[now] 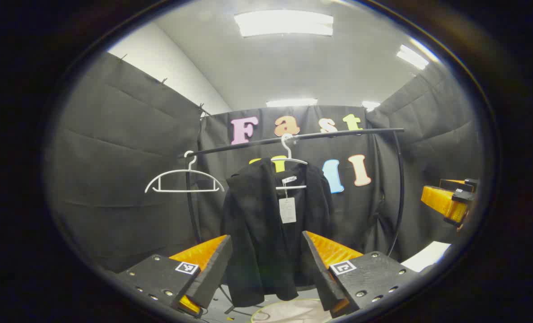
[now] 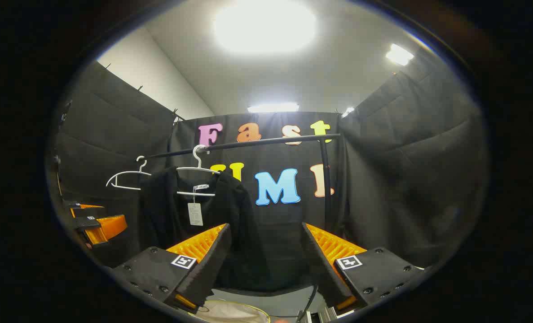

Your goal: Grasp the clothes on the hanger with both hands and then place them into the laundry hamper below.

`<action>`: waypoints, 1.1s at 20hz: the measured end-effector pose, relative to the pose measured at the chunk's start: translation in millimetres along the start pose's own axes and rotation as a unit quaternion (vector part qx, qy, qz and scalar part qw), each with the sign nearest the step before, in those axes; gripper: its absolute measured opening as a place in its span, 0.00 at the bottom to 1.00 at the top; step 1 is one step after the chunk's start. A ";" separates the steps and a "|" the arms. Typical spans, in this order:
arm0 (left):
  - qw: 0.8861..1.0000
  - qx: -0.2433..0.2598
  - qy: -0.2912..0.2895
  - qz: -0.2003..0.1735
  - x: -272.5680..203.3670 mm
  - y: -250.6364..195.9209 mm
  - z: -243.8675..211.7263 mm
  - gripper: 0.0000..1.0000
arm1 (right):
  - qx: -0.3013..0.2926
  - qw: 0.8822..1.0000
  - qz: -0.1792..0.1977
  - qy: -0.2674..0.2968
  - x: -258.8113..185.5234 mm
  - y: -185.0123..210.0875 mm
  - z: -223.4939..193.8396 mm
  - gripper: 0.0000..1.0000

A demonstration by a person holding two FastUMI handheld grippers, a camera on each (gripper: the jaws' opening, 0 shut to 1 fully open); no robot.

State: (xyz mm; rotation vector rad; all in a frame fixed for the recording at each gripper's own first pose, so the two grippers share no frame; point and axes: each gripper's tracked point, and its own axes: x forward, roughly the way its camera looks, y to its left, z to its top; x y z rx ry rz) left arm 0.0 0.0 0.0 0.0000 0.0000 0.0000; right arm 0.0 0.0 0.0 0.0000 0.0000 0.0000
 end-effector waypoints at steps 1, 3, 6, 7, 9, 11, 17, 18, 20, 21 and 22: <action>1.000 0.000 0.000 -0.001 0.9 -1.5 0.8 0.90 | 0.000 1.000 0.000 0.000 0.9 -0.2 0.8 0.97; 1.000 0.000 0.000 -0.001 1.0 -2.8 1.2 0.90 | -0.001 1.000 0.001 -0.001 0.4 -0.5 0.5 0.97; 1.000 0.002 0.000 -0.001 2.0 -4.0 0.5 0.90 | 0.000 1.000 0.006 0.000 3.3 2.7 -0.3 0.96; 1.000 0.002 -0.001 -0.001 3.3 -4.8 1.3 0.90 | 0.000 1.000 0.007 0.000 3.8 4.0 -0.6 0.96; 1.000 0.002 -0.002 -0.002 3.0 -4.6 0.5 0.90 | 0.002 1.000 0.010 0.001 4.2 6.7 -1.0 0.96; 1.000 0.003 -0.003 -0.001 3.7 -4.8 1.2 0.90 | 0.002 1.000 0.011 0.001 3.3 8.8 -1.0 0.96; 1.000 0.001 -0.006 -0.008 4.1 -0.7 2.3 0.87 | 0.017 1.000 0.012 0.008 5.8 20.9 -2.4 0.98; 1.000 0.001 -0.007 -0.010 5.7 0.6 3.3 0.87 | 0.018 1.000 0.010 0.007 6.2 21.4 -1.8 0.98; 1.000 0.002 -0.009 -0.015 9.0 3.3 4.4 0.87 | 0.018 1.000 0.004 0.004 6.7 23.7 -0.6 0.98; 1.000 0.001 -0.010 -0.018 11.8 5.3 3.5 0.87 | 0.017 1.000 0.001 0.003 8.2 24.9 -0.5 0.97; 1.000 0.001 -0.011 -0.020 15.0 7.7 3.3 0.87 | 0.015 1.000 -0.002 0.002 9.0 26.1 -0.3 0.97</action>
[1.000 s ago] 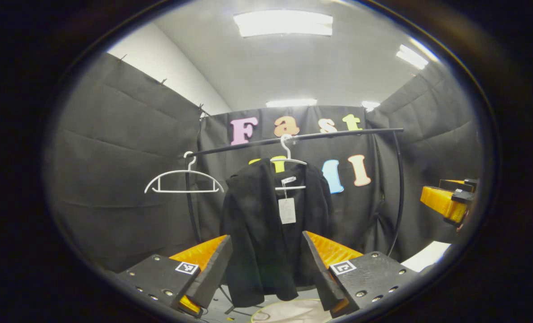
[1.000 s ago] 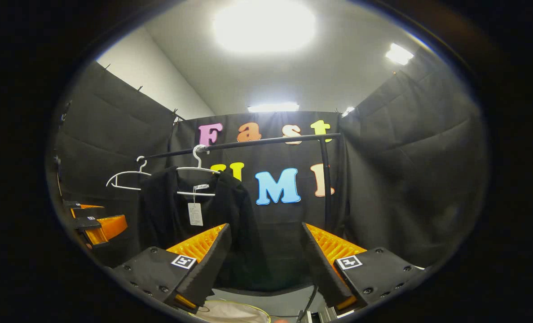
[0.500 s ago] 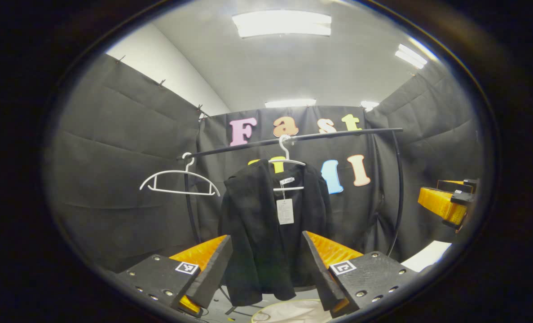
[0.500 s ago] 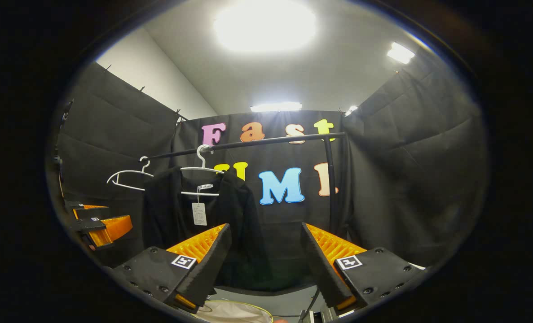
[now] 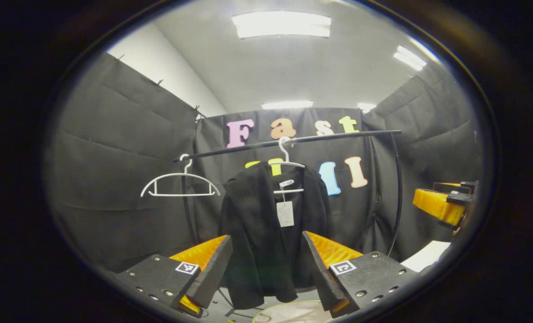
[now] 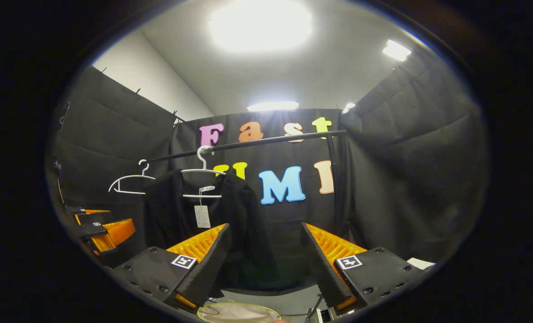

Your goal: Grasp the clothes on the hanger with both hands and then place them into the laundry hamper below.

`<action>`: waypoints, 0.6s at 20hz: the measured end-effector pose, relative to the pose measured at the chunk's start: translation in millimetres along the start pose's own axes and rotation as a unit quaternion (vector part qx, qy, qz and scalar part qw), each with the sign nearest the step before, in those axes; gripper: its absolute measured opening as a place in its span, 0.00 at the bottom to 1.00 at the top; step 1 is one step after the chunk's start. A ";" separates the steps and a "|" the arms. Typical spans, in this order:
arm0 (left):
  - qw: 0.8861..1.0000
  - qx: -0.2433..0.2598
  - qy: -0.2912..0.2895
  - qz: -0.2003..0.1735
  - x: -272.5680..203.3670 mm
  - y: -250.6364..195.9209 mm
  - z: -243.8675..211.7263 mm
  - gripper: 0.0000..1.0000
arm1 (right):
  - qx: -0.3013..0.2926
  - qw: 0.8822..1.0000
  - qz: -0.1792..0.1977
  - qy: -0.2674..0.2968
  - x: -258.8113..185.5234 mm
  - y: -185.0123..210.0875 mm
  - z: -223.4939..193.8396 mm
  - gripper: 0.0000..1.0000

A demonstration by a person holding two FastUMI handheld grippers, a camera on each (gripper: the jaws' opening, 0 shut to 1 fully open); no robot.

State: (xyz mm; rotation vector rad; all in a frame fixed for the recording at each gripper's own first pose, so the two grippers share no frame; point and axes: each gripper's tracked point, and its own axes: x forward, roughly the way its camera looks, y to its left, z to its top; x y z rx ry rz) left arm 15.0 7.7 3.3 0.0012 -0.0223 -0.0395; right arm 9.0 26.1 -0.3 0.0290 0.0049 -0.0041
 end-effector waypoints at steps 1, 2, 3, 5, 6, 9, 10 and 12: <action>1.000 -0.001 -0.001 -0.002 3.6 2.9 -1.2 0.87 | -0.002 1.000 -0.004 0.000 2.3 1.3 0.0 0.96; 1.000 -0.003 -0.002 -0.005 7.0 5.5 -0.6 0.87 | -0.003 1.000 -0.006 -0.001 3.8 3.4 0.1 0.96; 1.000 -0.004 -0.002 -0.006 11.1 9.2 -1.0 0.87 | -0.005 1.000 -0.008 -0.001 6.6 6.0 -0.3 0.96; 1.000 -0.006 -0.003 -0.007 19.0 16.7 -0.7 0.87 | -0.009 1.000 -0.009 0.000 12.8 11.5 -0.4 0.97; 1.000 -0.010 -0.006 -0.009 23.4 19.8 0.4 0.93 | -0.008 1.000 -0.006 0.001 15.2 15.9 -1.8 0.97; 1.000 -0.012 -0.009 -0.006 33.2 26.6 2.3 0.90 | 0.000 1.000 0.006 0.007 29.6 26.2 -3.9 0.97; 1.000 -0.011 -0.009 -0.004 36.3 26.2 2.9 0.87 | 0.003 1.000 0.012 0.011 34.4 29.1 -5.0 0.97; 1.000 -0.009 -0.009 -0.006 44.3 19.8 4.2 0.90 | 0.005 1.000 0.023 0.013 46.1 30.8 -4.2 0.98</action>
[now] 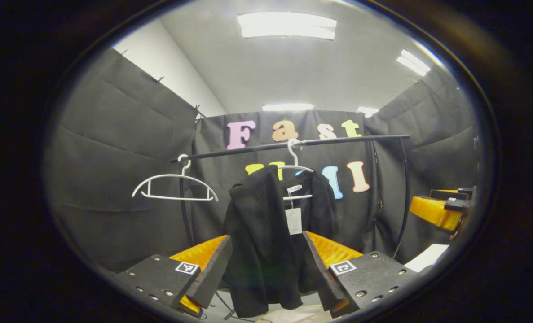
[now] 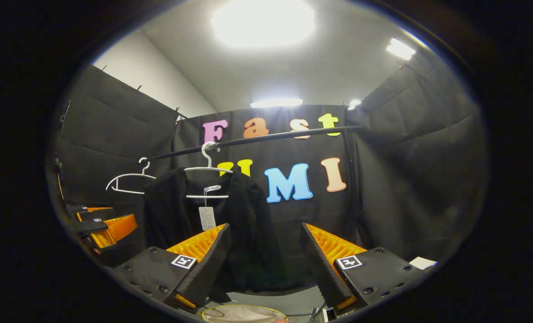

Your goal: Grasp the clothes on the hanger with both hands and then place them into the laundry hamper below.

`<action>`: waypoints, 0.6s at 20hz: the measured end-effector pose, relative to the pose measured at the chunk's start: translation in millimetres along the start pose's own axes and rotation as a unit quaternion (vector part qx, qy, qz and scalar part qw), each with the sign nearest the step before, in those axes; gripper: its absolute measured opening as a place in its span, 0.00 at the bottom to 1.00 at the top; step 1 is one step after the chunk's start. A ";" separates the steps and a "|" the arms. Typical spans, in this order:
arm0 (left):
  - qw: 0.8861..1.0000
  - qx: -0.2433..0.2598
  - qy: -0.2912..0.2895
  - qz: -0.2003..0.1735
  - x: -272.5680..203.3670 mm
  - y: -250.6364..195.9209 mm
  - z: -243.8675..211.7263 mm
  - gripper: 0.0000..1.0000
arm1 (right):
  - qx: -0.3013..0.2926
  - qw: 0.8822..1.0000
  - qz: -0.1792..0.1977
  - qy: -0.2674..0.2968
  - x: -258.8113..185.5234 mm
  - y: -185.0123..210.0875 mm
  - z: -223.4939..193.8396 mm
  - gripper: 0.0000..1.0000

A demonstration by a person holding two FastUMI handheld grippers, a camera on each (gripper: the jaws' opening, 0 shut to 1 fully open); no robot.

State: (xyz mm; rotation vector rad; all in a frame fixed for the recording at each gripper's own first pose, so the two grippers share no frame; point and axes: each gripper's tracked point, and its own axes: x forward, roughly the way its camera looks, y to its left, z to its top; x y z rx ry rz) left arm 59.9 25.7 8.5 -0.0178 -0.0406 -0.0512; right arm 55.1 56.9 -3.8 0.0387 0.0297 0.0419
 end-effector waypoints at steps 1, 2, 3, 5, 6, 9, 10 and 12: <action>1.000 0.001 0.001 0.001 4.8 -4.4 -0.9 0.90 | 0.000 1.000 0.006 -0.001 7.0 0.4 0.6 0.97; 1.000 0.002 0.001 0.005 9.8 -7.7 -0.4 0.87 | 0.001 1.000 0.014 -0.001 13.8 1.8 0.1 0.97; 1.000 0.002 0.000 0.009 15.7 -11.7 0.5 0.87 | 0.002 1.000 0.026 -0.001 21.8 3.6 -0.5 0.97; 1.000 0.005 0.005 0.022 26.1 -17.6 -1.0 0.87 | 0.006 0.999 0.050 0.006 40.2 8.7 -5.0 0.97; 1.000 0.005 0.006 0.027 32.6 -21.8 -1.5 0.87 | 0.008 0.998 0.062 0.011 49.1 11.3 -7.9 0.97; 0.999 0.011 0.016 0.044 56.4 -29.2 -7.5 0.87 | 0.018 0.996 0.090 0.024 79.1 15.3 -13.0 0.98; 0.998 0.012 0.017 0.052 63.9 -30.0 -9.1 0.87 | 0.022 0.995 0.099 0.026 85.0 18.5 -15.3 0.97; 0.998 0.013 0.017 0.062 78.5 -32.8 -10.4 0.89 | 0.025 0.993 0.112 0.028 108.0 22.5 -18.0 0.97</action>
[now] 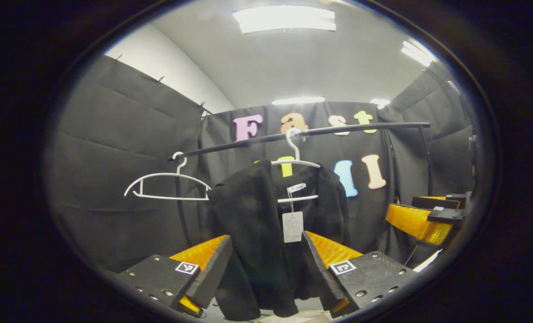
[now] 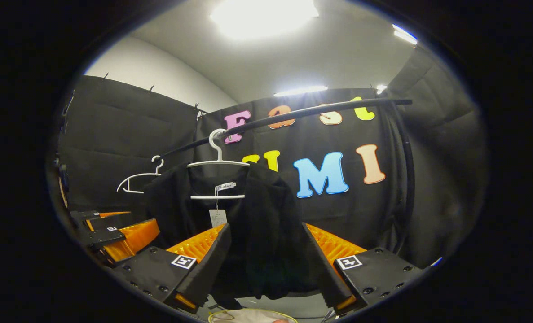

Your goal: Grasp the clothes on the hanger with both hands and then place them into the laundry hamper below.

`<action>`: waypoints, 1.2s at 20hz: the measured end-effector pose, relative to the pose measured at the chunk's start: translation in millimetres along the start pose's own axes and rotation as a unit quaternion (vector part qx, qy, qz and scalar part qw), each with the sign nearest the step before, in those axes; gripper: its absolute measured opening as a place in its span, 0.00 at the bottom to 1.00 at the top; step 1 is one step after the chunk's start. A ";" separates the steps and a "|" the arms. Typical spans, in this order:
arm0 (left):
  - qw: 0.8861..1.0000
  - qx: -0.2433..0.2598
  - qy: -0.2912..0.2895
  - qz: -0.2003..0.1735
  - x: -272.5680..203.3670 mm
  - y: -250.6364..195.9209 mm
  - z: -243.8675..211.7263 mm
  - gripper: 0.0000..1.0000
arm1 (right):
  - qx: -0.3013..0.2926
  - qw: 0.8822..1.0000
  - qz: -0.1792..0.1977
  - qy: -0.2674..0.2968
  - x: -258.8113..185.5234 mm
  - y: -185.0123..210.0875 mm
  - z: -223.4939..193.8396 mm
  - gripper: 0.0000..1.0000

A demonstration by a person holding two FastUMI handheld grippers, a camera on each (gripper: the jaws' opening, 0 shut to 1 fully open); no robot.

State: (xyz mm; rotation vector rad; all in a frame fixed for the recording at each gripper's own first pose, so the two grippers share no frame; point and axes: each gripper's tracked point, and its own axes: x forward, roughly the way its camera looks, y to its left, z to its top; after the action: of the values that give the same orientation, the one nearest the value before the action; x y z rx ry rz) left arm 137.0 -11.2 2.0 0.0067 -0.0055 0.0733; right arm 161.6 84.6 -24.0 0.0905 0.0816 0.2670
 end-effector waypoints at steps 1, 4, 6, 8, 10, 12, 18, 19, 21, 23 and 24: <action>1.000 0.001 0.001 0.005 6.5 -0.2 -0.2 0.92 | 0.001 1.000 0.006 0.002 9.3 -0.2 -1.3 0.98; 1.000 0.007 0.004 0.018 21.8 -3.4 -1.2 0.92 | 0.008 1.000 0.024 0.008 34.6 3.6 -5.4 0.97; 1.000 0.010 0.005 0.025 33.0 -4.5 -2.5 0.92 | 0.010 0.999 0.032 0.011 50.9 4.7 -7.7 0.96; 0.999 0.012 0.005 0.033 42.3 -4.2 -1.9 0.92 | 0.010 0.999 0.038 0.013 68.1 4.9 -9.6 0.96; 0.999 0.015 0.004 0.040 53.1 -4.9 -0.9 0.92 | 0.014 0.999 0.047 0.012 82.8 9.2 -9.6 0.98; 0.999 0.019 0.004 0.048 62.8 -7.0 -0.1 0.92 | 0.016 0.998 0.054 0.008 98.8 11.8 -8.3 0.98; 0.997 0.030 0.006 0.075 96.6 -5.3 -4.2 0.92 | 0.014 0.997 0.067 0.019 139.7 16.4 -20.3 0.97; 0.996 0.031 0.008 0.080 103.5 -3.8 -6.9 0.92 | 0.013 0.997 0.070 0.021 146.4 17.6 -22.1 0.96; 0.995 0.031 0.009 0.090 113.5 -0.1 -9.6 0.93 | 0.015 0.997 0.072 0.022 158.7 18.8 -24.5 0.97; 0.995 0.030 0.011 0.100 122.1 5.5 -11.8 0.93 | 0.019 0.997 0.076 0.023 169.5 23.0 -25.6 0.97; 0.994 0.030 0.012 0.104 125.6 8.0 -13.2 0.93 | 0.020 0.996 0.079 0.025 175.3 25.5 -27.0 0.97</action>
State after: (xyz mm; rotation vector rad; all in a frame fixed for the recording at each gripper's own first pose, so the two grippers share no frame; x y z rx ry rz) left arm 261.7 6.1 -10.5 0.0657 0.0206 0.2824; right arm 321.0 158.0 -60.3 0.1309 0.1302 0.4254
